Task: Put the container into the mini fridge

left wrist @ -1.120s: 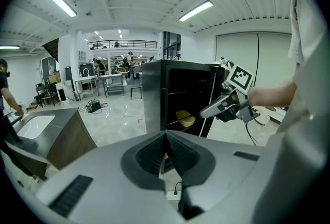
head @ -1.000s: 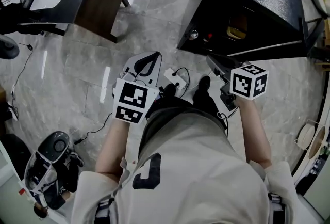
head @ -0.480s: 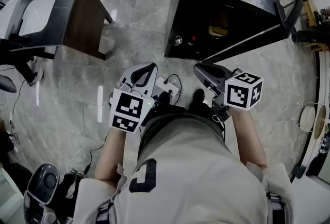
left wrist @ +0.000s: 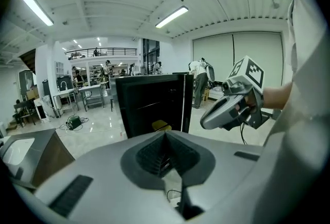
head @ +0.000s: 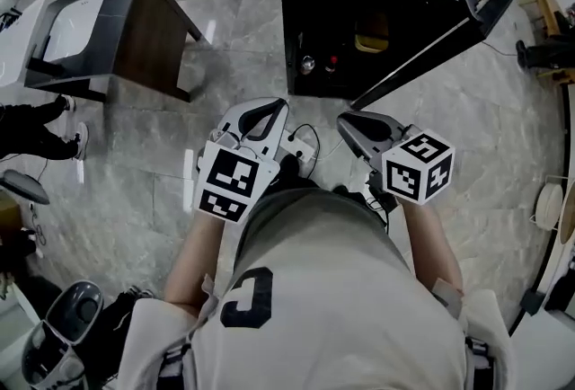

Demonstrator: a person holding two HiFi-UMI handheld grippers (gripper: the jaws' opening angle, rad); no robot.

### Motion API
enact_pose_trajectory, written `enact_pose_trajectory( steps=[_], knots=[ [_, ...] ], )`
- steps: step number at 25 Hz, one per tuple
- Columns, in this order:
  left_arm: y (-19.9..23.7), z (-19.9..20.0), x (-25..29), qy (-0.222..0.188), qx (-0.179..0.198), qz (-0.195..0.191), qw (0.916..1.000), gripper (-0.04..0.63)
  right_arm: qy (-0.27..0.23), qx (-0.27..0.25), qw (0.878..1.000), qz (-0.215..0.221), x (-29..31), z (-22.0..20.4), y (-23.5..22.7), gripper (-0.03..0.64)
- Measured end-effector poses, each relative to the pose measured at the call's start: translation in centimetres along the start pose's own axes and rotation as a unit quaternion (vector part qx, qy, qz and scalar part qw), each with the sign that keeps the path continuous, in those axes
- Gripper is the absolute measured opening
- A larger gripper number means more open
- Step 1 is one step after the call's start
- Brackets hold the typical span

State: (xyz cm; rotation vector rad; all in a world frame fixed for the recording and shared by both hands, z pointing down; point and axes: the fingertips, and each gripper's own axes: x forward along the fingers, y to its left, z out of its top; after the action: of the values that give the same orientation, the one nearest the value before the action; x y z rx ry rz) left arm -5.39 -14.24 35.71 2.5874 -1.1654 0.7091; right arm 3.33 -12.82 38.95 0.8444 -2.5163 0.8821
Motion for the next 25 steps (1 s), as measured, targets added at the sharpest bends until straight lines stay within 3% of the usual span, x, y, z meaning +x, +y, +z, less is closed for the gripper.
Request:
enact_pose_trajectory(
  steps=[6,11,17,25],
  knots=[
    [-5.9,2.0,2.0,0.000,0.023,-0.019,0.9996,0.055,-0.032,0.005,0.999,0.022,-4.5,-2.8,0.1,0.037],
    [-9.3,3.3,2.4,0.000,0.033,-0.006,0.9994,0.055,-0.052,0.000,0.997,0.050,-7.7,-3.7,0.4,0.037],
    [-13.0,3.5,2.7,0.000,0.012,0.018,0.9998,0.055,-0.057,-0.011,0.994,0.090,-11.9,-5.0,1.2,0.037],
    [-15.2,3.0,0.5,0.002,-0.047,0.063,0.9970,0.055,-0.032,0.000,0.989,0.145,-14.3,-6.3,2.9,0.037]
  ],
)
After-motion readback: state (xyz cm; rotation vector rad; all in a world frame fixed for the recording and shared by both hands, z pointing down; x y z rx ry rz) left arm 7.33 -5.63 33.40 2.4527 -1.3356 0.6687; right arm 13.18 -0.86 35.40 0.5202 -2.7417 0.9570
